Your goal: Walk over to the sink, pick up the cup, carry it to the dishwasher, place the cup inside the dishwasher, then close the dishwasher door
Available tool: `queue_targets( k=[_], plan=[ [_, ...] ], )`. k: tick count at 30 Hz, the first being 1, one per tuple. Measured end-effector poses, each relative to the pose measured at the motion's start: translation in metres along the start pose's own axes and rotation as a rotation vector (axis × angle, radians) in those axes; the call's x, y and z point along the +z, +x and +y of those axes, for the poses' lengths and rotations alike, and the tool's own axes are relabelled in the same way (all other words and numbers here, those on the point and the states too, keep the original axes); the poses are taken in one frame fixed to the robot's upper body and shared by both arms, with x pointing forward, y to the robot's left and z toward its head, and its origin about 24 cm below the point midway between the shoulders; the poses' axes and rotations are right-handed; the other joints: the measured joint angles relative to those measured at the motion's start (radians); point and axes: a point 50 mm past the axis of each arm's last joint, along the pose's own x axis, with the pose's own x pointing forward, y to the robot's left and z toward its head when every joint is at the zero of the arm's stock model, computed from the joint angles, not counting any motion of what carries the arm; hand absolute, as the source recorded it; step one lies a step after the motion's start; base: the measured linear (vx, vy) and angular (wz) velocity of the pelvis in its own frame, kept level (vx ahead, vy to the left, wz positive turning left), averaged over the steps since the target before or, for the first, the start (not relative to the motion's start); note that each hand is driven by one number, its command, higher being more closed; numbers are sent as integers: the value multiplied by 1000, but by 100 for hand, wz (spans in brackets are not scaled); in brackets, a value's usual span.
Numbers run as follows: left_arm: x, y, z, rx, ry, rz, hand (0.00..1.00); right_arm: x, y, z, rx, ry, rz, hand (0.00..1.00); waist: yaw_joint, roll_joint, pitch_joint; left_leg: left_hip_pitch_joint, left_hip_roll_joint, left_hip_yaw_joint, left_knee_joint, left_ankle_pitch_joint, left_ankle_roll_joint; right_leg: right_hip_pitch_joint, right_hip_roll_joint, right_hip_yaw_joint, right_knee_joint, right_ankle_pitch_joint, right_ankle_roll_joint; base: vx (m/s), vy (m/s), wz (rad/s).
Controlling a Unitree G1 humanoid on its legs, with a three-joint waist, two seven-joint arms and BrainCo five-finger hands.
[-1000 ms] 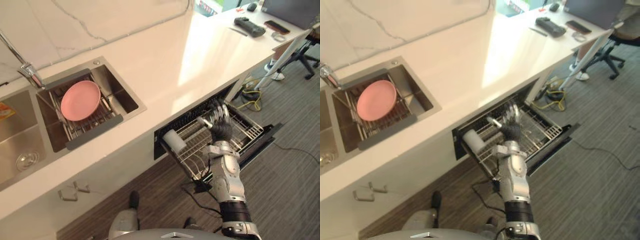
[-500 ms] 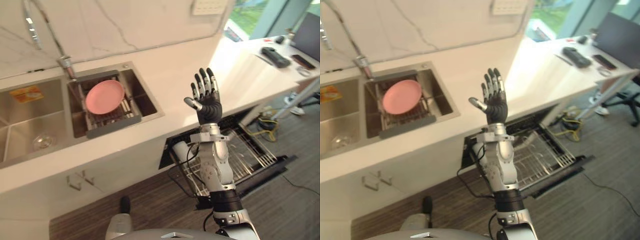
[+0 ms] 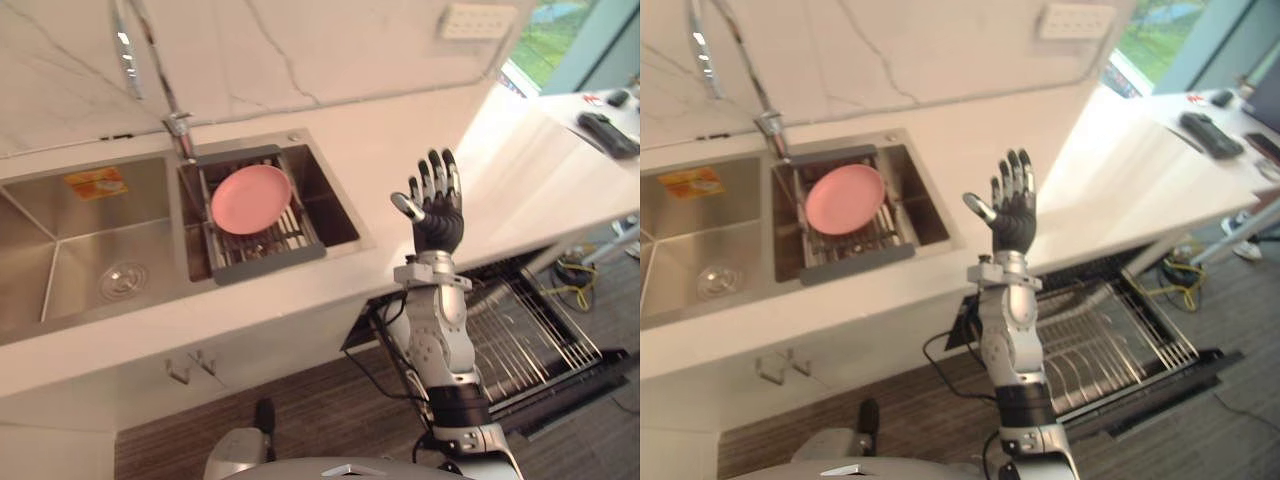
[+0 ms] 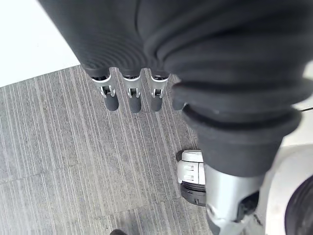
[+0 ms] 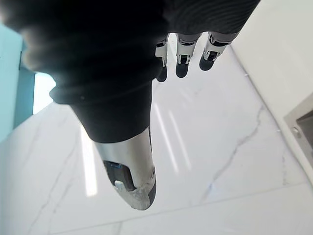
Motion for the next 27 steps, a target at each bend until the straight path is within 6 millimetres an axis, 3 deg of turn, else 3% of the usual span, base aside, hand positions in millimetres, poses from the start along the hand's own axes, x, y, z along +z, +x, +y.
queue_targets(
  k=[1, 3, 4, 5, 6, 10, 12, 13, 14, 20, 23, 27],
  plan=[
    [3, 0, 4, 2, 7, -7, 0, -1, -1, 3, 18, -3, 5, 0, 3, 0, 1, 6, 14, -28, 0, -4, -1, -26, 63, 41, -20, -64, 18, 110, -53, 48],
    [3, 0, 7, -4, 12, -5, 0, 0, -1, 4, 33, -19, -1, 0, 2, -2, 0, 22, 18, -53, -5, -12, -4, -55, 141, 93, -84, -96, 41, 91, -69, 54],
    [2, 0, 8, -5, 16, 0, 0, 5, -1, 4, 43, -17, -19, 0, 0, -7, -2, 26, 4, -64, -6, -14, -6, -65, 165, 117, -154, -82, 43, 48, -91, 53],
    [1, 0, 9, -2, 16, 2, 0, 7, -2, 5, 49, -14, -29, 0, 0, -16, -6, 28, -11, -68, -6, -16, -7, -76, 165, 124, -186, -61, 38, 73, -119, 61],
    [-2, -1, 13, 6, 17, 18, 0, 9, -2, 4, 59, -8, -37, 0, -13, -30, -14, 32, -36, -73, -7, -17, -8, -91, 158, 150, -199, -2, 64, 136, -129, 53],
    [-2, 1, 0, -25, 3, 41, 0, 15, 0, -8, 27, -24, -49, 0, -3, 13, -13, 44, -1, -55, -6, -19, -36, -43, 195, 129, -281, 39, 70, 100, -92, 1],
    [-3, 1, -1, -25, 3, 48, 0, 15, -1, -14, 6, -31, -43, 0, -10, 13, -13, 49, 7, -54, -6, -21, -37, -23, 207, 126, -310, 52, 71, 58, -44, -4],
    [-3, 1, 0, -22, 9, 50, 0, 16, -1, -17, -9, -35, -46, 0, -14, 8, -9, 60, 10, -52, -6, -30, -44, -4, 211, 125, -333, 59, 72, 52, -29, -3],
    [1, 2, 5, 6, 85, 48, 0, 5, -11, -24, -18, -42, 27, 0, -26, -30, 21, 134, -55, -9, -8, -99, 4, 124, 163, 128, -431, 87, 105, 40, -20, -2],
    [0, 2, 5, 7, 80, 49, 0, 5, -11, -23, -16, -37, 28, 0, -23, -32, 20, 132, -54, -13, -8, -96, -2, 125, 163, 124, -433, 87, 105, 0, 0, 1],
    [-5, 1, 4, 0, -33, 60, 0, 1, -11, -21, -5, 24, 61, 0, -20, -39, 15, 127, -46, 4, -8, -107, 4, 140, 164, 87, -466, 101, 109, 2, -5, 4],
    [-19, 0, -2, -10, -307, 73, 0, -4, -12, -23, -10, 137, 106, 0, -21, -57, -28, 60, 5, 137, -8, -108, -20, 93, 172, 23, -487, 118, 97, 3, -50, 20]
  ],
)
